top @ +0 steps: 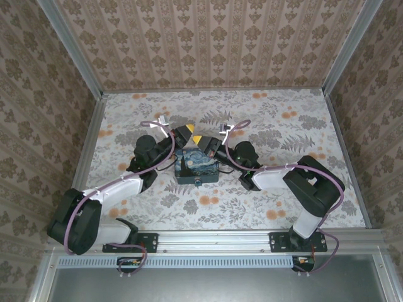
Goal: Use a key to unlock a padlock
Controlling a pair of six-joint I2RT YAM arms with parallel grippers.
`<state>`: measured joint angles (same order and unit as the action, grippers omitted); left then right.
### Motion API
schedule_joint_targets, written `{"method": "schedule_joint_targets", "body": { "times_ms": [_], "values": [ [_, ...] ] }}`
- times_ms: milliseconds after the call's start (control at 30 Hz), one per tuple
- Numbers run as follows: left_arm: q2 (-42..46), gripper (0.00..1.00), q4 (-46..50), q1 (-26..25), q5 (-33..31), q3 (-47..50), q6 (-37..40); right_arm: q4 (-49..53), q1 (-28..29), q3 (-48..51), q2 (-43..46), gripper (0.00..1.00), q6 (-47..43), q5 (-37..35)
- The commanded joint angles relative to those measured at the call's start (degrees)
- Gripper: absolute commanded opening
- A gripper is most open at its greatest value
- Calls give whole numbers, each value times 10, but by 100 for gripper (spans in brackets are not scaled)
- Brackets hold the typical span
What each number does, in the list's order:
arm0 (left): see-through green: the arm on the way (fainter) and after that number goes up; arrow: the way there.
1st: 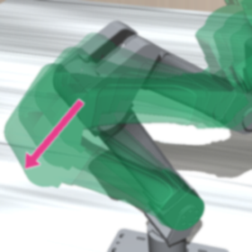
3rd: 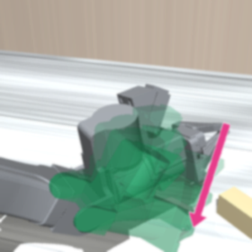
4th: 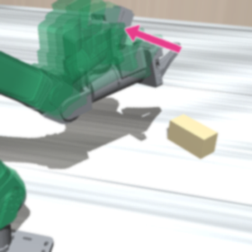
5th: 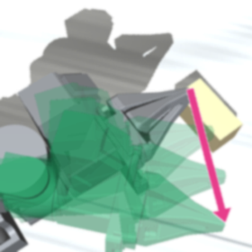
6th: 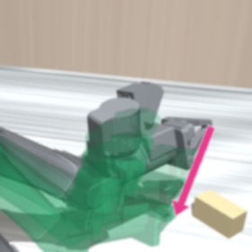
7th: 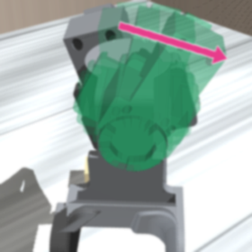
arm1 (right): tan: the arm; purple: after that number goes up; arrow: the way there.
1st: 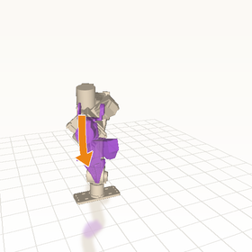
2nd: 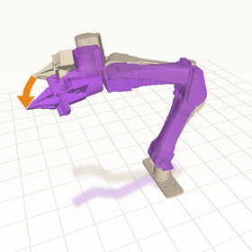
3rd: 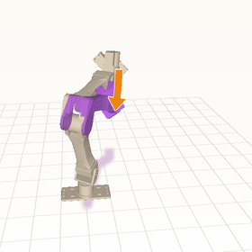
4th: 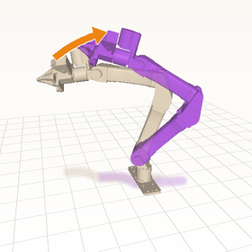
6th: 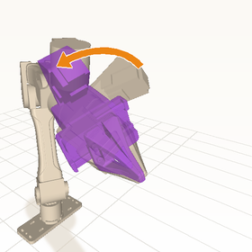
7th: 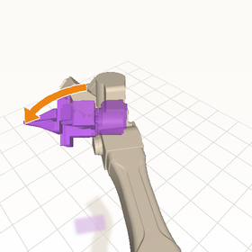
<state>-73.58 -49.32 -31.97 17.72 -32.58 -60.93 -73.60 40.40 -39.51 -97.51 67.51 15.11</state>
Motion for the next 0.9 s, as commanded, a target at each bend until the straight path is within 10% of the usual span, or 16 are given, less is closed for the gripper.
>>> {"method": "schedule_joint_targets", "body": {
  "times_ms": [0,167,300,433,700,867],
  "values": [
    [-6,0,-19,-5,-5,8,-9,-30,-1,9,0,0,-6,4],
    [-3,0,-14,-2,-11,14,-17,-30,-5,26,9,0,-5,-3],
    [20,57,35,8,-12,19,-29,-22,-18,57,23,0,7,-9],
    [78,75,142,15,2,23,-9,13,-30,87,41,0,11,0],
    [212,80,540,-17,25,-13,147,241,-29,108,148,0,-44,15],
    [261,80,610,-93,-1,46,158,341,-18,107,174,0,-65,10]
  ]
}}
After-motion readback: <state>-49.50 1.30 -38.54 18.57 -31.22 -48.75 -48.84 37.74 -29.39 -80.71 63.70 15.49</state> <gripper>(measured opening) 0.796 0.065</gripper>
